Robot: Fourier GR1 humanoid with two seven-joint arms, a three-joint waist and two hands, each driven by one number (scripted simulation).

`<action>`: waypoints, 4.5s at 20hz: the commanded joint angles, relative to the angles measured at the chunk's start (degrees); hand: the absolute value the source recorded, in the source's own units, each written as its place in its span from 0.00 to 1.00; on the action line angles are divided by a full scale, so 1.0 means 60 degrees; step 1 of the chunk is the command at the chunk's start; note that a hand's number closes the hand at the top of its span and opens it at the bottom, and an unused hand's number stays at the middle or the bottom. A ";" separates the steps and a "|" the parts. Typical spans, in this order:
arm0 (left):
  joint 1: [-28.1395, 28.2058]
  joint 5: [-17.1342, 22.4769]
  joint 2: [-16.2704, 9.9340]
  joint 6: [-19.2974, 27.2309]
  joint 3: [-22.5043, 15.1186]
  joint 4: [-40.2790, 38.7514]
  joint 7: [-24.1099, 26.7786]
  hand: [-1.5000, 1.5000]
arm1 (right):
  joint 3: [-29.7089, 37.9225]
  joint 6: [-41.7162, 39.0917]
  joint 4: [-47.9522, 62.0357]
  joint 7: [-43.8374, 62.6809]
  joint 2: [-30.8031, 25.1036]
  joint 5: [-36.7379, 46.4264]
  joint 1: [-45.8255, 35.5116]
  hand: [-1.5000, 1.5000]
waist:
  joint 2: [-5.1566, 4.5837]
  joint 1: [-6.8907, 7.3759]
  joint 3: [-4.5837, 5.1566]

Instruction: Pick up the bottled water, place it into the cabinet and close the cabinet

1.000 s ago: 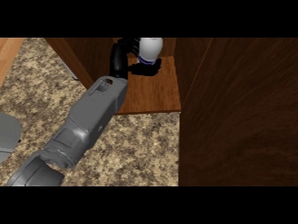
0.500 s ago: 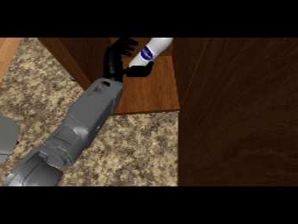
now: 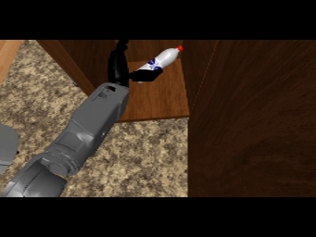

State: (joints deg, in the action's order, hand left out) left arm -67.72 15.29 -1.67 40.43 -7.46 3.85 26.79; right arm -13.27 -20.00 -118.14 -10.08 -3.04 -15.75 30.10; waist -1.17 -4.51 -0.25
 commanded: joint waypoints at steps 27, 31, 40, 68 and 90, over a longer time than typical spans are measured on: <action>0.2406 0.1146 -0.0075 -0.3953 0.0568 0.3527 0.2465 0.00 | 0.0412 0.0111 -0.0663 0.0005 -0.0366 -0.0286 0.0784 0.00 | 0.0323 0.0942 0.0036; 0.3096 0.1408 0.0113 -0.3994 -0.0093 0.4738 0.1836 0.00 | 0.0223 0.0427 -0.0528 -0.0001 -0.0128 0.0112 0.0712 0.00 | 0.0418 0.1199 0.0036; 0.5511 0.1800 -0.0075 -0.3764 -0.1240 0.8949 0.0336 0.00 | -0.0175 0.0665 -0.1161 0.0331 -0.0033 0.0195 0.1023 0.00 | 0.0410 0.1252 0.0038; 1.5511 0.1842 -0.3582 -0.3672 -0.2771 2.0721 -0.0463 0.00 | -0.3149 -0.1004 -0.2232 0.1063 -0.1848 0.2824 0.0706 1.00 | 0.0243 0.0888 0.0055; 1.8956 0.3973 -0.4836 -0.7003 -0.0388 2.1498 0.1044 0.00 | -0.4215 0.0198 -0.2299 0.4663 0.0436 0.2655 -0.1977 1.00 | 0.0158 0.1522 0.0089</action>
State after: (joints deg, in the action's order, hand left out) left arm 43.88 35.50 -29.94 1.81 -11.59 132.19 32.21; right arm -28.29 -21.86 -132.46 12.76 -7.72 3.10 23.83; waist -0.44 4.20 0.07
